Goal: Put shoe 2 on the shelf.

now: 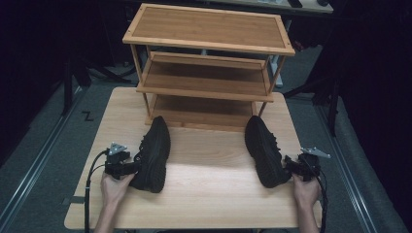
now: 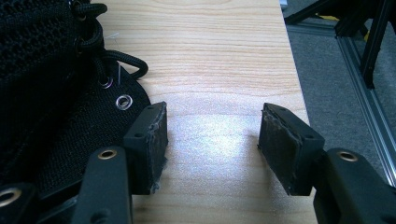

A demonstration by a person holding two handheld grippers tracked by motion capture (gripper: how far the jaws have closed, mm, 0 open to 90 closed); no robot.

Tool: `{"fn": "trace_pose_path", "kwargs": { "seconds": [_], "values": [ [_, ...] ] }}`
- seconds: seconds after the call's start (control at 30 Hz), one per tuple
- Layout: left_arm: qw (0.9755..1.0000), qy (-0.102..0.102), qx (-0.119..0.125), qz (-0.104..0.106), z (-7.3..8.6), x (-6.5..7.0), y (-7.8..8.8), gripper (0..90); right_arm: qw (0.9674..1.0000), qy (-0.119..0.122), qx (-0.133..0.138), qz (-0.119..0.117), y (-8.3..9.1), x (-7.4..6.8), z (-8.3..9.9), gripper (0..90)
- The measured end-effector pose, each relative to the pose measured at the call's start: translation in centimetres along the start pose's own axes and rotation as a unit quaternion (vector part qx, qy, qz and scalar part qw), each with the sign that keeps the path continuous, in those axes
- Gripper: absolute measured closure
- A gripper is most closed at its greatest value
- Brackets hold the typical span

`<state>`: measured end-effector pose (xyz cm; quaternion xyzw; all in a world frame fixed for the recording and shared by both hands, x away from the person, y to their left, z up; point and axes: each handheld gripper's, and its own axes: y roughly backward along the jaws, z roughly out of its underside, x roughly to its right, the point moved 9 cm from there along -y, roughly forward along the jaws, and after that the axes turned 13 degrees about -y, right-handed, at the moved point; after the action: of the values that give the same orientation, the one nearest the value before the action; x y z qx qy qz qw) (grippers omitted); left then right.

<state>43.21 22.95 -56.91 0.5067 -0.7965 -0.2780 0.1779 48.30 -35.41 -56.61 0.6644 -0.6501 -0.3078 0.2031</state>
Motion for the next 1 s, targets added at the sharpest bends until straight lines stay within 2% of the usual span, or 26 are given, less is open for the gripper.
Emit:
{"fn": "trace_pose_path", "kwargs": {
  "seconds": [0.37,0.63,0.87,1.0],
  "values": [
    [0.9999,-0.007,0.002,0.011,-0.3,1.2,-0.3,25.6,1.0,0.002,0.0,-0.001,0.0,0.0,0.0,42.3],
    [0.9998,-0.01,-0.002,0.015,-0.4,1.5,-0.3,25.4,1.0,0.002,-0.001,-0.002,0.0,-0.1,0.0,42.0],
    [0.9994,-0.02,0.004,0.028,-0.9,2.6,-0.8,24.7,1.0,0.002,-0.001,-0.003,0.0,-0.1,0.0,41.4],
    [0.9994,-0.017,0.009,0.03,-1.1,2.9,-1.0,24.4,1.0,0.003,-0.002,-0.003,0.0,-0.1,0.0,41.3]
  ]
}}
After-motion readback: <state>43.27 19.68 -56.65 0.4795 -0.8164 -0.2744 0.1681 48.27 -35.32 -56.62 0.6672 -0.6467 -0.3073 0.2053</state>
